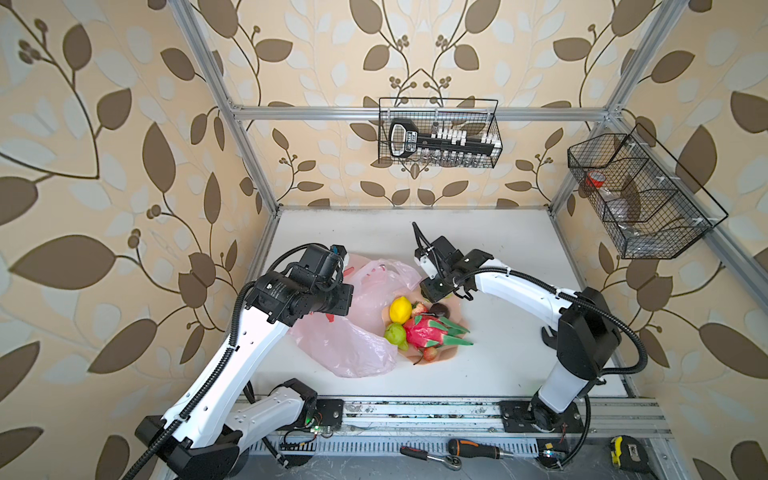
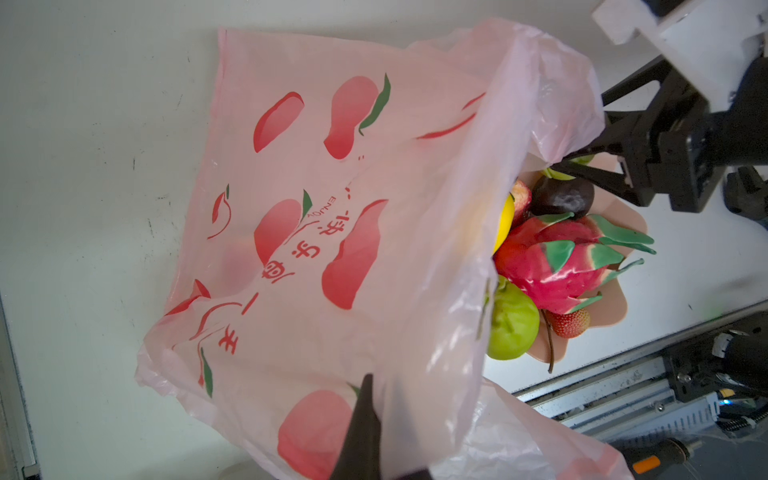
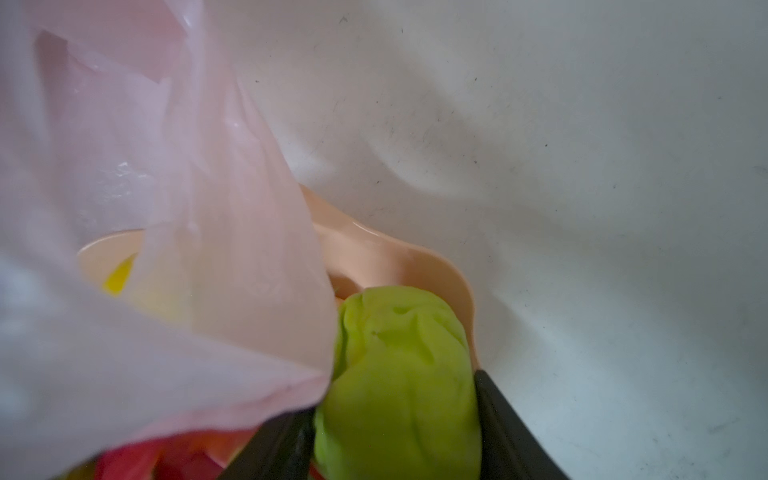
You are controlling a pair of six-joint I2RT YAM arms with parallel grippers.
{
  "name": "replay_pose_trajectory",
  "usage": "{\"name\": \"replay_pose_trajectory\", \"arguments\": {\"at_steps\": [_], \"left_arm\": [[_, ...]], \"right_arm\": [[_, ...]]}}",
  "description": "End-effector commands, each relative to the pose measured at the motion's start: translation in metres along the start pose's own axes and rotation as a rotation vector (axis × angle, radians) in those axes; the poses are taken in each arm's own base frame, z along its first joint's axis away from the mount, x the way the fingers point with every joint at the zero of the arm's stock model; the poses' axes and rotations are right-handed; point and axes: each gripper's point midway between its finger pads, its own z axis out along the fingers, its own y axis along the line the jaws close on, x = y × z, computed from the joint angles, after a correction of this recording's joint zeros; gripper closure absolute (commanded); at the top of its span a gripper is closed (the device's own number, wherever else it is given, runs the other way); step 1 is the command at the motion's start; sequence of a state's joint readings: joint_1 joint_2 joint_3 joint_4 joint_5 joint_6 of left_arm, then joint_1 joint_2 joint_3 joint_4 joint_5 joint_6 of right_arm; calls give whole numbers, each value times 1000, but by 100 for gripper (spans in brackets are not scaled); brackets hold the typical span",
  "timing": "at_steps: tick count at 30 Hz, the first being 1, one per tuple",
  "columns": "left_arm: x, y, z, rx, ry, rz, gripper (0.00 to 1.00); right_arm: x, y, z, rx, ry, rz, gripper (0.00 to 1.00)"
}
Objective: Place the fruits into the plastic bag
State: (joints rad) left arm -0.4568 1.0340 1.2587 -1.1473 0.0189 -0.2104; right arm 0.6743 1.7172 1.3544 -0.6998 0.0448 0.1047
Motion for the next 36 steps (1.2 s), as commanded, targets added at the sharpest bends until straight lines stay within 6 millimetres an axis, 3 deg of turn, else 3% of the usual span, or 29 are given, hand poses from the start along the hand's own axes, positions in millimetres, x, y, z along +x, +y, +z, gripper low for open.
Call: {"name": "replay_pose_trajectory", "arguments": {"at_steps": [1,13,22,30,36], "left_arm": [[-1,-1,-4,11,-22,-6,98],[-3,-1,-5,14,-23,-4,98],[-3,-2,-3,18,-22,-4,98],[-3,-3,-4,24,-22,-8,98],[-3,-5,-4,33,-21,-13,98]], "right_arm": [[-5,-3,-16,-7,-34,21,59],[-18,-21,-66,-123,-201,270,62],[-18,-41,-89,-428,-337,635,63],[-15,-28,-98,-613,-361,821,64],[-1,-5,-103,-725,-388,980,65]]}}
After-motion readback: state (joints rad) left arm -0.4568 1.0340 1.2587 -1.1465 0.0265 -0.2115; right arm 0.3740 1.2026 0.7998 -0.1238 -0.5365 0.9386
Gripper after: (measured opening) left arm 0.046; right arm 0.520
